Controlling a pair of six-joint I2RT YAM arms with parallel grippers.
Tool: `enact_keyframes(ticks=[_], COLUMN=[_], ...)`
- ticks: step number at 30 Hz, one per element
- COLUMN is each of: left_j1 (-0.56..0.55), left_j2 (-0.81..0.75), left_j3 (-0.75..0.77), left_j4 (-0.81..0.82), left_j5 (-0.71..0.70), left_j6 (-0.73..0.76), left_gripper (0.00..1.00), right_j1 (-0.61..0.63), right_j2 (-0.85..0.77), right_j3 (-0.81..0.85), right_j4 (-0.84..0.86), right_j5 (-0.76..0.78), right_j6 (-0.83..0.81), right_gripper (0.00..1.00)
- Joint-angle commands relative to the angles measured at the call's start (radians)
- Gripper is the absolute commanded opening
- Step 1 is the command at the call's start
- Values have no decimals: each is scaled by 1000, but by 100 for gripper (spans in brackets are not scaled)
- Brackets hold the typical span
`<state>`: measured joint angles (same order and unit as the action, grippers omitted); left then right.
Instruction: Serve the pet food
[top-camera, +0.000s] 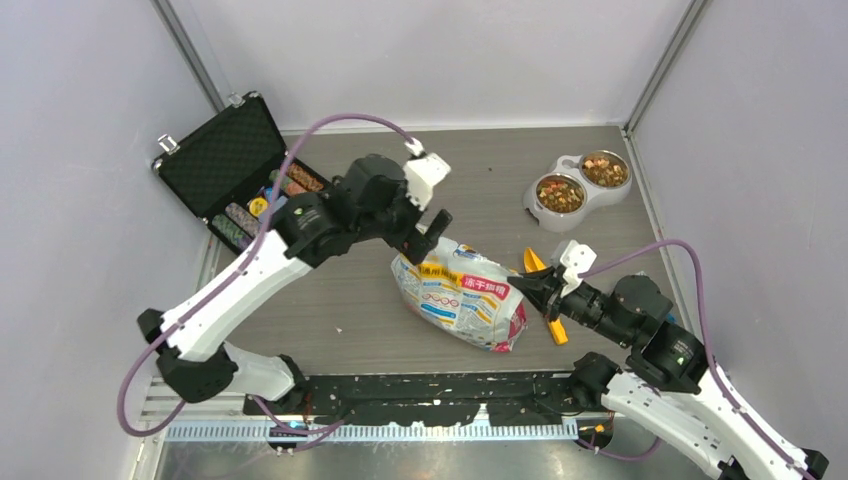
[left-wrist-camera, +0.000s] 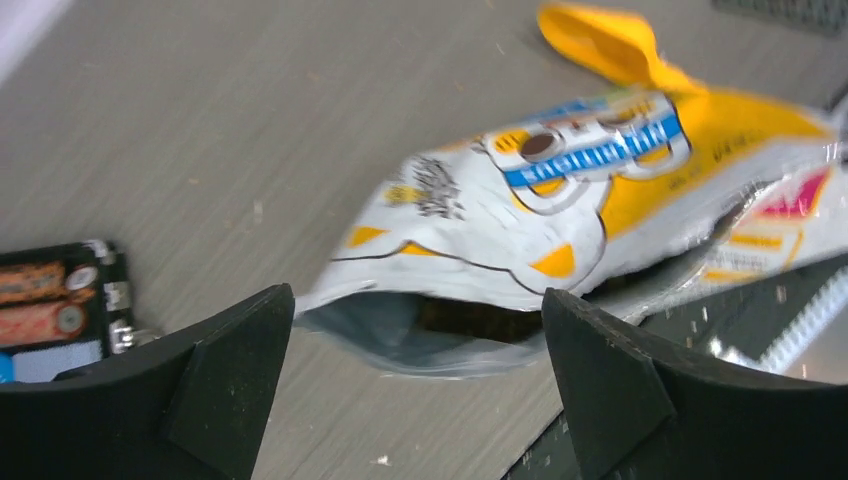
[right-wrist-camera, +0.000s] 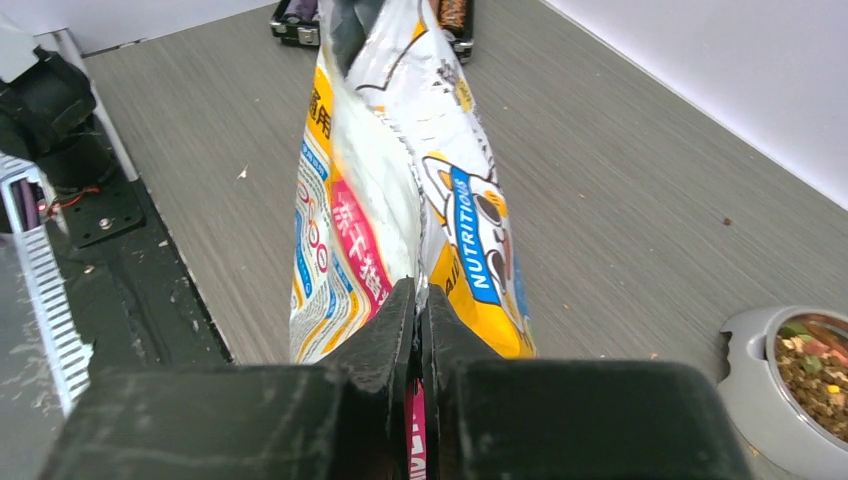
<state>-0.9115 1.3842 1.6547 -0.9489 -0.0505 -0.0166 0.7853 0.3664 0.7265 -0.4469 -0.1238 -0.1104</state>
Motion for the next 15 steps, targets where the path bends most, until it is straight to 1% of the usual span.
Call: enact_keyframes(ticks=[1, 3, 6, 8, 10, 11, 14, 15], left_j1=[39, 83, 166, 250, 345, 372, 400, 401], left_j2=[-118, -148, -188, -199, -197, -197, -189, -187], left_j3=[20, 15, -50, -102, -139, -158, -169, -168], left_j4=[148, 134, 130, 116, 77, 77, 69, 89], left_j5=[-231, -260, -222, -123, -34, -2, 38, 101], left_j6=[-144, -225, -261, -314, -413, -465, -576, -566], left_gripper=[99, 99, 99, 99, 99, 99, 99, 98], right_j1=[-4, -5, -4, -4, -4, -4, -5, -5], right_j2=[-42, -46, -48, -51, -58, -61, -62, -59], right_j3=[91, 81, 77, 78, 81, 82, 86, 88], right_j4=[208, 205, 199, 188, 176, 166, 149, 136], right_j5=[-34, -37, -42, -42, -38, -38, -45, -57], right_j6=[-7, 0, 10, 16, 21, 22, 21, 11], right_gripper=[5, 5, 5, 5, 5, 5, 5, 5])
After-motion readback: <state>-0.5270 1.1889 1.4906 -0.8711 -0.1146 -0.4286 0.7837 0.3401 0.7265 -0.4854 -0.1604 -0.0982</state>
